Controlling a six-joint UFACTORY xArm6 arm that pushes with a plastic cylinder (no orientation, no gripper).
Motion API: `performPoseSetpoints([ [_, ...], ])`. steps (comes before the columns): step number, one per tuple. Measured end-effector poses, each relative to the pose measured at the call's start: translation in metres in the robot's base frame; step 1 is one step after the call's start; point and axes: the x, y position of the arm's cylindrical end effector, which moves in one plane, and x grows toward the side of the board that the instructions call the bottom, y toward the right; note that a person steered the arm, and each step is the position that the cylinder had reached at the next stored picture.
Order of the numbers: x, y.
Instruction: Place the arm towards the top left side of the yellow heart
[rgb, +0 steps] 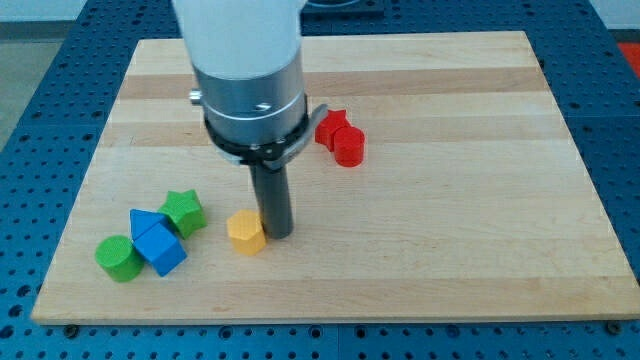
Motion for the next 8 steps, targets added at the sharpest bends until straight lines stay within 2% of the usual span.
performPoseSetpoints([
  [3,0.006,-0.032],
  [8,-0.121,-0.031],
])
